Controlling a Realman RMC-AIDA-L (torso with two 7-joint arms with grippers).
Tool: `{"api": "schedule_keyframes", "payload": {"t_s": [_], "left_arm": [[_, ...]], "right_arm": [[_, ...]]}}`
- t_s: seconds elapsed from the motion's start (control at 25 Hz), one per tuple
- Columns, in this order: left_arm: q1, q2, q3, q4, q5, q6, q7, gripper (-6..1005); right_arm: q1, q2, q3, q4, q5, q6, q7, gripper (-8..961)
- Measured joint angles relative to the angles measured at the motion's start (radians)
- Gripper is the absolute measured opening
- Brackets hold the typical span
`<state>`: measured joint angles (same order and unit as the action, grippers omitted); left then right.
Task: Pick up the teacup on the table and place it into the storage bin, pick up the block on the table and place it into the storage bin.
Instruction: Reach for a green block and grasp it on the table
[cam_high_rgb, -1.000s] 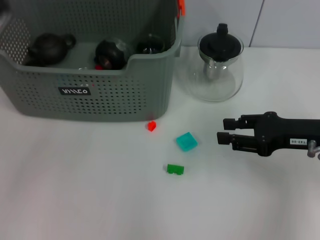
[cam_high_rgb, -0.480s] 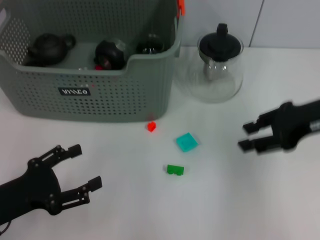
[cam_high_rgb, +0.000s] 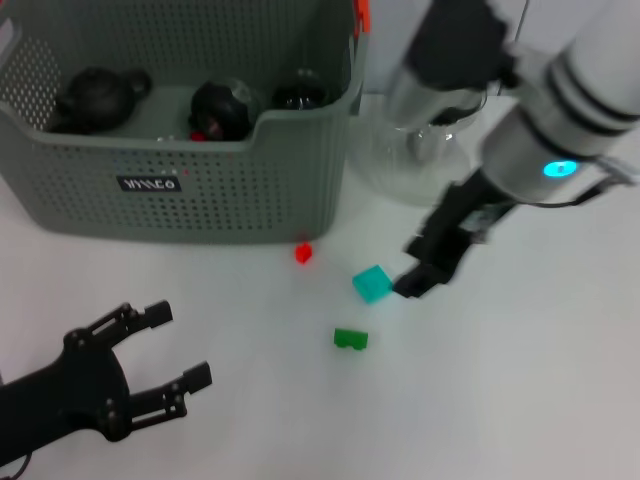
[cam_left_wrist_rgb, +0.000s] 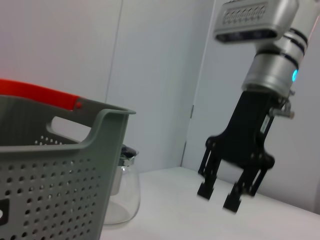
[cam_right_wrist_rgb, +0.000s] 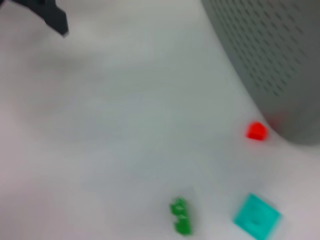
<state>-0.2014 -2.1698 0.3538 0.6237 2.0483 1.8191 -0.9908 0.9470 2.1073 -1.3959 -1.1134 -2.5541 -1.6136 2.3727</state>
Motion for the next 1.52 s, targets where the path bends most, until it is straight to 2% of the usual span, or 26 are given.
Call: {"api": "schedule_keyframes", "payload": {"t_s": [0.2,0.36,0.68,1.04,1.52], "left_arm": [[0.001,0.003,-0.023,-0.016,0.006,-0.004,0.002,918],[0.001,0.003,-0.029,-0.019,0.009,-0.007,0.002,917],[-0.004,0.002,-0.033,-0.022,0.013,-0.008,0.002,918],[-0.009,0.002,-0.033,-0.029,0.014,-0.016,0.002,919],[-0.013,0.002,-0.033,-0.032,0.015,-0.020,0.001,918]], "right_arm": [[0.039,0.000,-0.126,0.173,0.112,0.154,-0.001,518],[0.026,0.001,-0.206,0.216,0.191,0.257,-0.019,508],[-0.015,0.003,-0.278,0.287,0.297,0.400,-0.112,489],[-0.067,0.001,-0.317,0.301,0.323,0.469,-0.130,468],[-0.079,0.003,-0.321,0.335,0.327,0.488,-0.155,466]]}}
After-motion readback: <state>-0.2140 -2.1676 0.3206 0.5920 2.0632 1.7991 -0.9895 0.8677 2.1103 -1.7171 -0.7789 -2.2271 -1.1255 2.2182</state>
